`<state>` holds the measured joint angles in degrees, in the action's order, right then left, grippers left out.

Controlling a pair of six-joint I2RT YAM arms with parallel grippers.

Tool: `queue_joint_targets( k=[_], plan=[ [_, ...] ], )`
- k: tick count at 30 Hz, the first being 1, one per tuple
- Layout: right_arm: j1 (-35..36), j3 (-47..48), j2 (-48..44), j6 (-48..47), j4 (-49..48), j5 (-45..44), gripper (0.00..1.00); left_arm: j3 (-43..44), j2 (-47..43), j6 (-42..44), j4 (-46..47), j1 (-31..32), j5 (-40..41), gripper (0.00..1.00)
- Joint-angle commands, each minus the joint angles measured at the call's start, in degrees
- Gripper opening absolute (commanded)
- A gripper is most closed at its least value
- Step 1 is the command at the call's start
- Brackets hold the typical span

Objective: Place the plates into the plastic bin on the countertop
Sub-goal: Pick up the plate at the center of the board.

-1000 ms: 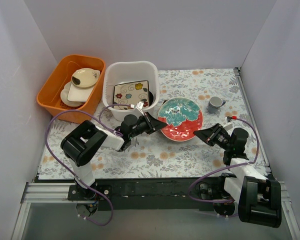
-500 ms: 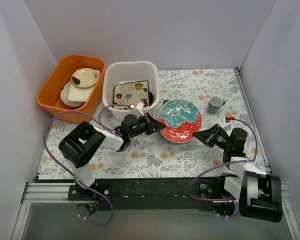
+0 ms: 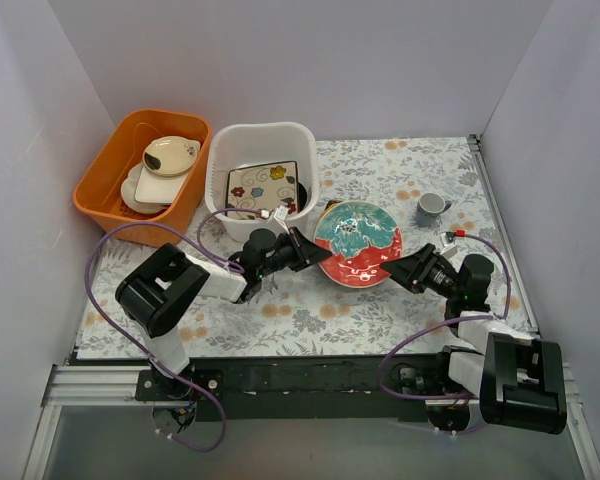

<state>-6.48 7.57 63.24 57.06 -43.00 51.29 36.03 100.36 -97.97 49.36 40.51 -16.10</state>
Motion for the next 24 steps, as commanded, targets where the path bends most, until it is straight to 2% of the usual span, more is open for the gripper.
queue_joint_targets(
  k=[1, 5, 9, 13, 17, 24],
  plan=[
    [0.94, 2.79, -4.09, -3.43, -2.36, 3.04, 0.67, -0.08, -2.79, 4.01, -6.74, 2.20, -4.03, 0.00],
    [0.94, 3.68, -5.94, -6.52, 4.23, 1.19, 0.72, 1.49, -4.03, 7.87, -11.64, 2.64, -2.80, 0.00],
    [0.94, 3.94, -6.38, -7.92, 6.25, 0.66, 0.77, 2.55, -3.68, 9.03, -12.89, 3.17, -2.88, 0.00],
    [0.94, 3.85, -7.08, -8.98, 7.40, -0.22, 0.86, 2.64, -3.24, 8.77, -12.63, 3.34, -3.85, 0.00],
    [0.94, 4.91, -7.87, -11.61, 11.18, -1.19, 0.88, 1.67, -3.15, 8.85, -9.55, 3.43, -5.17, 0.00],
    [0.94, 5.17, -7.61, -12.76, 12.33, -1.36, 0.88, 2.99, -3.59, 9.73, -11.92, 3.43, -4.73, 0.00]
  ],
)
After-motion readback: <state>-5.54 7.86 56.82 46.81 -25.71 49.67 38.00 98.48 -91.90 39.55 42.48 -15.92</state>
